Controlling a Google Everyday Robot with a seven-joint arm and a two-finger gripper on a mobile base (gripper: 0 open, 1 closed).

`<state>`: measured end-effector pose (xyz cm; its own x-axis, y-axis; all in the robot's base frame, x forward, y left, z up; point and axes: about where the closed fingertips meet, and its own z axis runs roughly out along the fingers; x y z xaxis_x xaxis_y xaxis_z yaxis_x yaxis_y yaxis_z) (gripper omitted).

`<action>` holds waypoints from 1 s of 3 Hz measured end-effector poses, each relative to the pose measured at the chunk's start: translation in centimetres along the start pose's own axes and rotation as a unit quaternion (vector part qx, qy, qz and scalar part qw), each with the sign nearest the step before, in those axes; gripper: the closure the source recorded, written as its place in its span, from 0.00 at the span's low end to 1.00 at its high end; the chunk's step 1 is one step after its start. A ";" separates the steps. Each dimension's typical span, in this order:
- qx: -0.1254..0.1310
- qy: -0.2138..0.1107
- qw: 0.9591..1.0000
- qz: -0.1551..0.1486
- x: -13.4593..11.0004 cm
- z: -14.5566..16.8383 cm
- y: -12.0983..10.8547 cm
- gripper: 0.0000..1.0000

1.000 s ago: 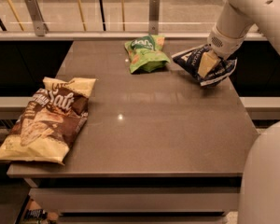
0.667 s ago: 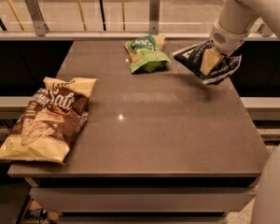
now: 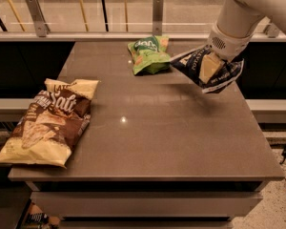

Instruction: Move blue chip bag near brown chip bag

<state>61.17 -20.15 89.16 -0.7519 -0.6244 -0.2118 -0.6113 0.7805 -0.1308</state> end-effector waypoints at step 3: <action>-0.041 -0.037 0.998 -0.035 0.2 -0.3 3.4 1.00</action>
Offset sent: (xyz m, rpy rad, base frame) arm -0.0192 0.0209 0.0030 0.0135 -0.0194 0.0332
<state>58.85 -17.60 88.93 -0.6877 -0.6710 -0.2771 -0.6823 0.7278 -0.0691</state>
